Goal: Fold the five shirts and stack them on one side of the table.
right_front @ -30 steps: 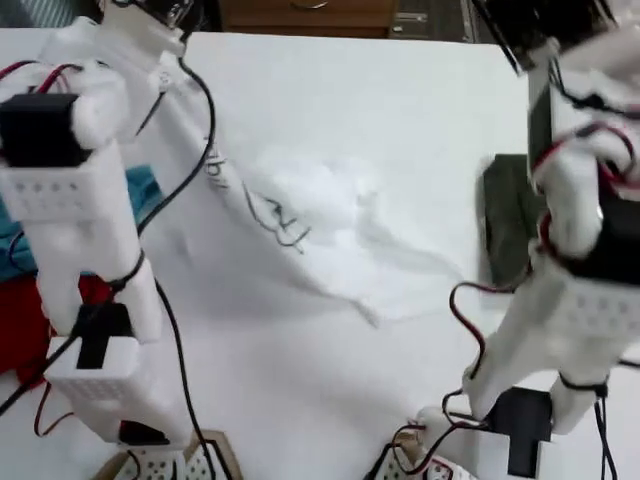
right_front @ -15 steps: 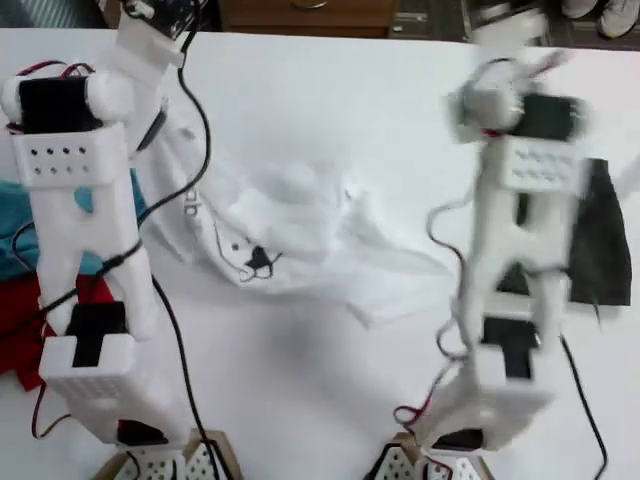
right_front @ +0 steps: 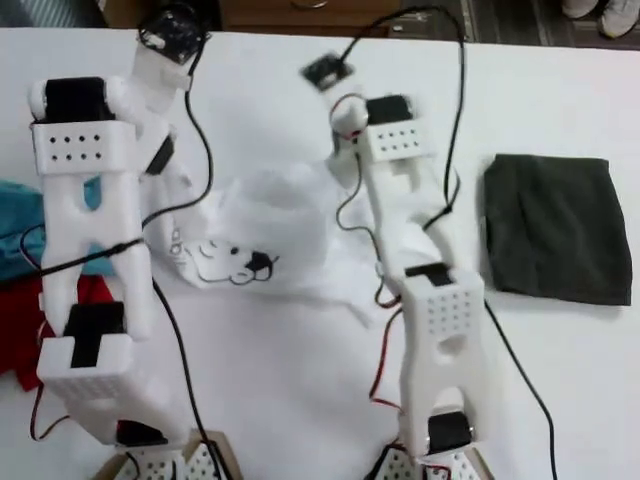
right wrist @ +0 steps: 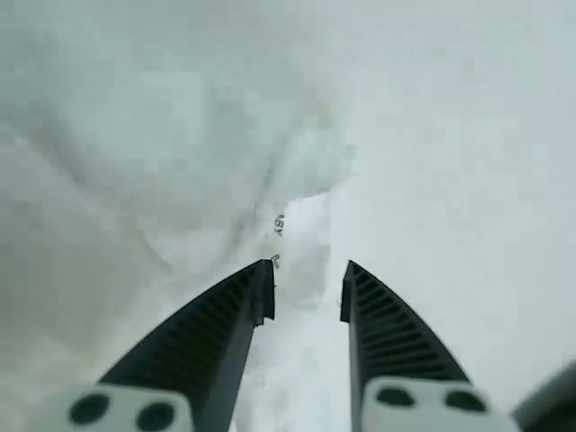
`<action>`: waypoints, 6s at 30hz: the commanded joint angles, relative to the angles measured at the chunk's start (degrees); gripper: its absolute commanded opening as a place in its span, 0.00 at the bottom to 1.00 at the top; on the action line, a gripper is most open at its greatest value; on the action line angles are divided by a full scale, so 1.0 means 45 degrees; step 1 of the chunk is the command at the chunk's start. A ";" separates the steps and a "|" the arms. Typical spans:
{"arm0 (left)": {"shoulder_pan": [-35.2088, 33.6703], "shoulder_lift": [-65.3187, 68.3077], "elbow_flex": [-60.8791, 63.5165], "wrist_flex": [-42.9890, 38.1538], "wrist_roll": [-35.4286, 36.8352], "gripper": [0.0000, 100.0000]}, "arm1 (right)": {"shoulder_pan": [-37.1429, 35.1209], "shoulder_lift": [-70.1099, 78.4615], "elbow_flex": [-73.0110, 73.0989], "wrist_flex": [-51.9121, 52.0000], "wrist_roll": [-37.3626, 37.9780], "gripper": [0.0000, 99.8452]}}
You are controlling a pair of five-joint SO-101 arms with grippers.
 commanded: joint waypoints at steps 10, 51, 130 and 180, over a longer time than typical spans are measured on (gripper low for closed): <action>-0.0039 -0.0469 0.0029 -0.0957 0.0039 0.02 | -0.0498 -0.0713 -0.0606 0.2237 0.1446 0.12; -0.0020 -0.0488 0.0029 -0.0938 0.0020 0.02 | -0.2510 -0.1983 0.3927 -0.1319 0.2051 0.12; 0.0000 -0.0488 0.0010 -0.1035 0.0020 0.02 | -0.1182 -0.1768 0.2579 -0.0088 0.1954 0.15; 0.0000 -0.0508 -0.0010 -0.0957 0.0039 0.02 | -0.1319 -0.0166 0.3516 -0.1827 0.1954 0.09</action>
